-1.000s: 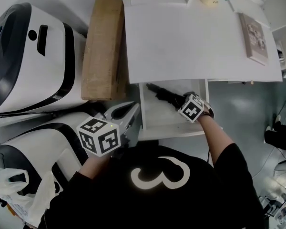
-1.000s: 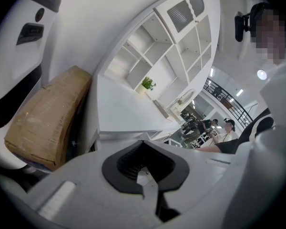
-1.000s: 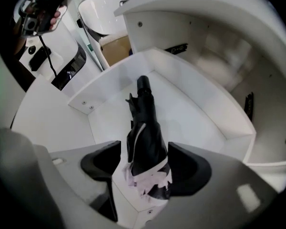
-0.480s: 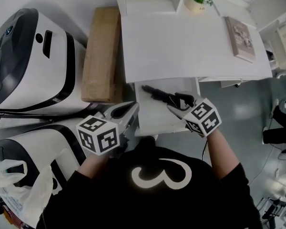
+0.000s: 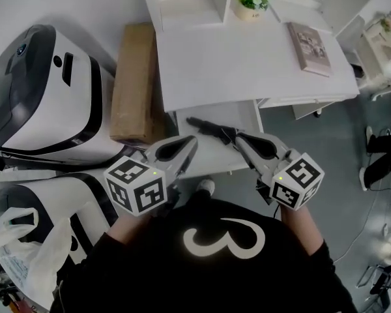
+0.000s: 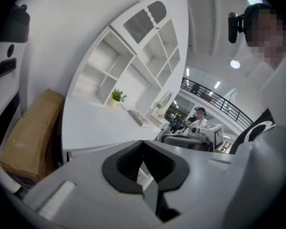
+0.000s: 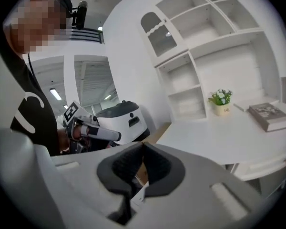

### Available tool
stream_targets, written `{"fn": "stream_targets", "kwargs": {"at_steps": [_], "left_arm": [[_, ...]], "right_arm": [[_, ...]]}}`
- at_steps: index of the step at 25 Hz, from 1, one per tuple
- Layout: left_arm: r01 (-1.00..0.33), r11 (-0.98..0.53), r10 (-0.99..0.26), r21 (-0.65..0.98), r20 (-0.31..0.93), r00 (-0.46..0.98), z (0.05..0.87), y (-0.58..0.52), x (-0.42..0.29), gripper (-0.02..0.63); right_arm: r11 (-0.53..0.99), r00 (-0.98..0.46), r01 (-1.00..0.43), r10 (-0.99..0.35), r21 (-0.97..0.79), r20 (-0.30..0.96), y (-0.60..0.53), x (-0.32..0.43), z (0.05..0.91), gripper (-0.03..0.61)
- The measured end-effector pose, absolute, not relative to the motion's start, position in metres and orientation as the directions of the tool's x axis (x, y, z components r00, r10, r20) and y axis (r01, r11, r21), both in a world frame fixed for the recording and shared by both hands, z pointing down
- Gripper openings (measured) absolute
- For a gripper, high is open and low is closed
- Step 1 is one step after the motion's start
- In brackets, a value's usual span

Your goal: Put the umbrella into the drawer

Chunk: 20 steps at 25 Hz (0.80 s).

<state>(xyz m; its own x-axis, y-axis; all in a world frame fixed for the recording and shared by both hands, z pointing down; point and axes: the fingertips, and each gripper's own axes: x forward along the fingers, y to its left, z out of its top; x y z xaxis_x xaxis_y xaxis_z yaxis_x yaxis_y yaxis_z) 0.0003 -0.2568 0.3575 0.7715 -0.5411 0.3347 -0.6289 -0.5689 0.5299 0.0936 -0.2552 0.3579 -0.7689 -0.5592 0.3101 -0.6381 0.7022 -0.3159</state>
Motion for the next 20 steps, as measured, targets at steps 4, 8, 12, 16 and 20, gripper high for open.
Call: {"fn": "stream_targets", "kwargs": {"at_steps": [4,8,12,16,20], "left_arm": [[-0.619,-0.609,-0.543,0.496,0.308,0.781,0.342,-0.245,0.015,0.009],[-0.611,-0.632,-0.535,0.476,0.302,0.789,0.335,-0.228,0.028,0.009],[-0.604,-0.642,-0.530,0.472,0.296,0.795,0.331,-0.216,0.042,0.009],[-0.598,-0.652,-0.517,0.467,0.303,0.801,0.329,-0.205,0.051,0.009],[-0.597,-0.656,-0.510,0.461,0.312,0.802,0.328,-0.199,0.058,0.009]], "right_arm": [[0.679,-0.769,-0.638,-0.583,-0.365,0.261,-0.239,0.107,0.342,0.003],[0.664,-0.781,-0.617,-0.582,-0.423,0.227,-0.218,0.115,0.332,0.003],[0.648,-0.782,-0.610,-0.585,-0.456,0.215,-0.203,0.128,0.330,0.003],[0.644,-0.783,-0.607,-0.587,-0.467,0.208,-0.191,0.135,0.329,0.003],[0.635,-0.783,-0.600,-0.590,-0.487,0.196,-0.185,0.140,0.329,0.003]]}}
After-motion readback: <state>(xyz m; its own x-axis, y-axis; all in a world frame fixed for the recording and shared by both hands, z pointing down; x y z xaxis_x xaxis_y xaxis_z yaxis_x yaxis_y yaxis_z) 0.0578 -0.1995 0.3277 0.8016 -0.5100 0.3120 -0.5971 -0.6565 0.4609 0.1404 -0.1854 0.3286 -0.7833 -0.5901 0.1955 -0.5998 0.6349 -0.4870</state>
